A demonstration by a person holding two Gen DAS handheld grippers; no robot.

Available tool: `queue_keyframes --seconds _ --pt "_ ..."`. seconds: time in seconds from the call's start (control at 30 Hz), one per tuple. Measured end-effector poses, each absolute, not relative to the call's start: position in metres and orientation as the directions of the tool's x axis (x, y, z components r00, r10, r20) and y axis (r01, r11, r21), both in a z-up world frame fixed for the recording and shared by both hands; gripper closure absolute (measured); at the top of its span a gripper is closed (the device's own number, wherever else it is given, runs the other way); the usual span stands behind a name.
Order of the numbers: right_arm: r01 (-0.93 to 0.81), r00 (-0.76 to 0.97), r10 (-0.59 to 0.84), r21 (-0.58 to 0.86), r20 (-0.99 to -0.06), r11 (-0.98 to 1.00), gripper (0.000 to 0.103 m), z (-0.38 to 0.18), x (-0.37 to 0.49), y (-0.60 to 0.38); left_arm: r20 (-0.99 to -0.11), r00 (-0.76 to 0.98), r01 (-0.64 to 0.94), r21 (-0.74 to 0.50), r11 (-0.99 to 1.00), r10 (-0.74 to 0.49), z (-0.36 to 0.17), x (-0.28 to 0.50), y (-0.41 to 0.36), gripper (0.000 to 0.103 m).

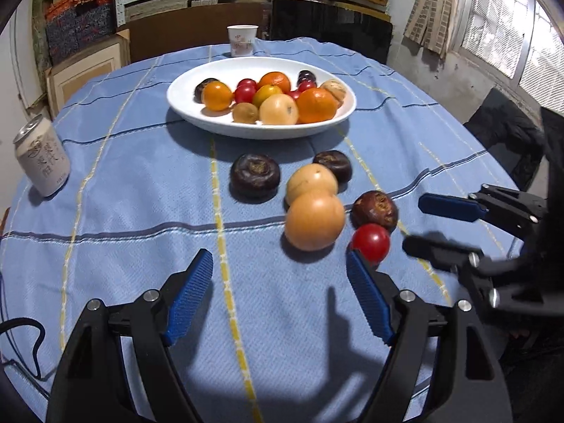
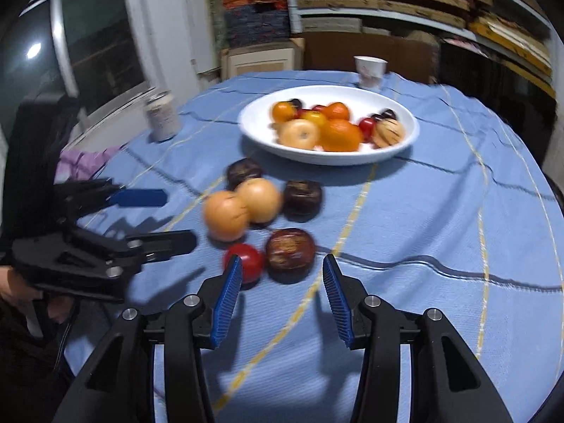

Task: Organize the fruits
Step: 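Grasp another red tomato with the right gripper, then grasp a pale orange fruit with the left gripper while the right holds its tomato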

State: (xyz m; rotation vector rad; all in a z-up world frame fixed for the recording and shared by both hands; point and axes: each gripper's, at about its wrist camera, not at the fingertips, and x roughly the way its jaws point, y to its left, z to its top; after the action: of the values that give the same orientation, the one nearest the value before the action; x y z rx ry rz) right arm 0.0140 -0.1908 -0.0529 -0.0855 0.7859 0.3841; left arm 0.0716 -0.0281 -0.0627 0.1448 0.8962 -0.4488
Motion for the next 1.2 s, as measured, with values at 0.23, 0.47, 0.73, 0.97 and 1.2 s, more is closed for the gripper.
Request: queue_keyframes --seconds 0.23,0.47,0.73,0.97,1.2 --pt "-0.453 0.615 0.326 0.017 -0.718 0.891 0.065 -0.059 0.014 -0.157 -0.787 0.542 0.386 -0.080 0.919 -0.296 -0.064 0.074 -0.012 0.027" --pt "-0.400 0.629 0.195 -0.099 -0.753 0.911 0.065 -0.060 0.030 -0.145 -0.786 0.544 0.380 -0.082 0.921 -0.294 -0.063 0.073 -0.008 0.027" --pt "-0.387 0.603 0.149 -0.124 -0.784 0.914 0.075 -0.067 0.036 -0.145 -0.786 0.542 0.387 -0.083 0.918 -0.299 -0.061 0.075 -0.012 0.027" --pt "-0.309 0.651 0.180 -0.040 -0.738 0.950 0.075 -0.044 0.014 -0.189 -0.782 0.537 0.432 -0.068 0.900 -0.316 -0.059 0.080 -0.039 0.027" --pt "-0.248 0.643 0.171 0.008 -0.747 0.969 0.075 -0.049 0.009 -0.214 -0.798 0.523 0.444 -0.045 0.895 -0.300 -0.072 0.095 -0.067 0.027"
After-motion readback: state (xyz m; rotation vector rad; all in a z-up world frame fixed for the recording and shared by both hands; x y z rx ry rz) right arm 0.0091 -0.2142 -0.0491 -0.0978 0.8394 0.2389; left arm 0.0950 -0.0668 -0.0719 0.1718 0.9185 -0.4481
